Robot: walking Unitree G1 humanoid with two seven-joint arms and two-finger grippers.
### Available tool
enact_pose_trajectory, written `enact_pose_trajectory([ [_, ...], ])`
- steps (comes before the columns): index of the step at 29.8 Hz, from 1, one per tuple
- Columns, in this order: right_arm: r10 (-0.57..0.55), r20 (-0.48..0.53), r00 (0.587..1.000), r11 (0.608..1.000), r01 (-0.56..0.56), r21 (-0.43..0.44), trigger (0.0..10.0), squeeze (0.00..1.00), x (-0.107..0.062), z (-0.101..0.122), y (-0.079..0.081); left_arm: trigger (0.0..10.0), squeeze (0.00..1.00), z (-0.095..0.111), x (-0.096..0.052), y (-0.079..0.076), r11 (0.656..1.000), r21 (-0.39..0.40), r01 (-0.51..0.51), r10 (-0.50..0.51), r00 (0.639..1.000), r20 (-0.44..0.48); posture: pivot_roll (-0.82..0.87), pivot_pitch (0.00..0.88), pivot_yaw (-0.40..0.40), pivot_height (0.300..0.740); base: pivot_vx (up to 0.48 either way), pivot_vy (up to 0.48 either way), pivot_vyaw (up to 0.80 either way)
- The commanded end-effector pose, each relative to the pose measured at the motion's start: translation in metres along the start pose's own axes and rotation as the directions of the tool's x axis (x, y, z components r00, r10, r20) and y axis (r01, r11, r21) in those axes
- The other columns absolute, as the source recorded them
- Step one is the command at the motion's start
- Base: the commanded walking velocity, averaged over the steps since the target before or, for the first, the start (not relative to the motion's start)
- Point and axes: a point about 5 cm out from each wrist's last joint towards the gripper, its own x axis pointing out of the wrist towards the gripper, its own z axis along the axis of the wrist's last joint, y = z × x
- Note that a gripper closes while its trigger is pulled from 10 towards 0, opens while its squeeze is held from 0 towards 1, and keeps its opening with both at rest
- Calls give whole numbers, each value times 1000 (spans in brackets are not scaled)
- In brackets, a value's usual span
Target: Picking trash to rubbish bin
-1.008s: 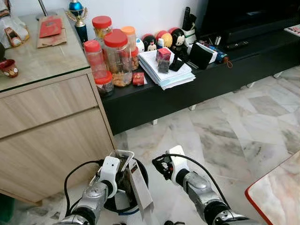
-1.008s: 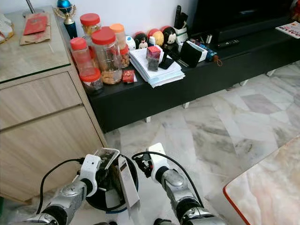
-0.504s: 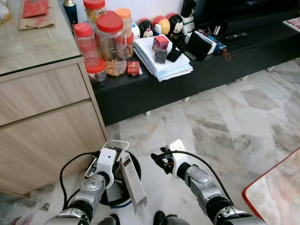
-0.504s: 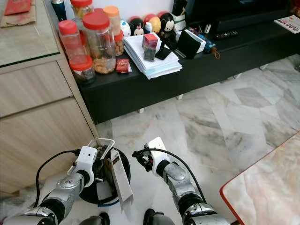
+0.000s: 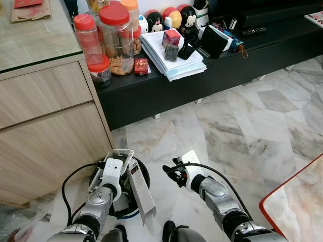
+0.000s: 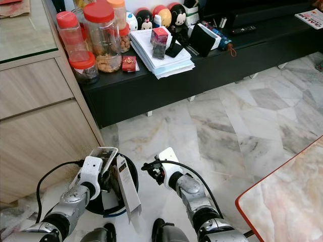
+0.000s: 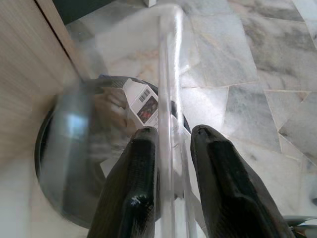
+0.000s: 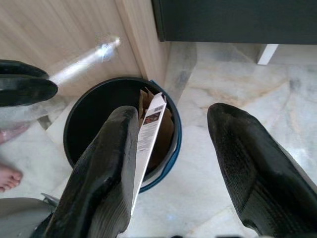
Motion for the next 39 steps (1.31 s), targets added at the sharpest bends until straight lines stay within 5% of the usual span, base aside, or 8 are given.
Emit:
enact_pose_trajectory([
  [1, -10, -12, 1000, 1000, 10, -1, 10000, 0, -4, -6, -1, 10000, 1000, -5, -1, -2, 1000, -6, 1, -2, 1000, -17, 60, 246, -129, 740, 0, 0, 0],
  [12, -39, -6, 999, 999, 39, 9, 10000, 0, -2, -5, 0, 10000, 1000, -6, -2, 3, 999, 0, -48, 48, 999, -14, 67, 243, -126, 740, 0, 0, 0],
  [13, -40, -7, 999, 999, 40, 10, 10000, 0, -2, -6, 0, 10000, 0, -7, -3, 3, 999, -3, -50, 50, 999, -14, 67, 243, -126, 740, 0, 0, 0],
  [19, -183, -151, 972, 980, 193, 54, 10000, 0, -20, -44, -6, 10000, 0, -61, -31, 21, 984, -70, -167, 154, 975, -161, 96, 222, -100, 740, 0, 0, 0],
  [28, -309, -283, 908, 929, 352, 117, 10000, 0, -43, -81, -7, 10000, 0, -105, -65, 34, 958, -90, -273, 242, 936, -256, 125, 205, -47, 740, 0, 0, 0],
  [39, -353, -357, 865, 889, 429, 160, 10000, 0, -54, -100, -2, 10000, 0, -119, -72, 30, 958, -90, -271, 229, 918, -323, 123, 192, -26, 740, 0, 0, 0],
])
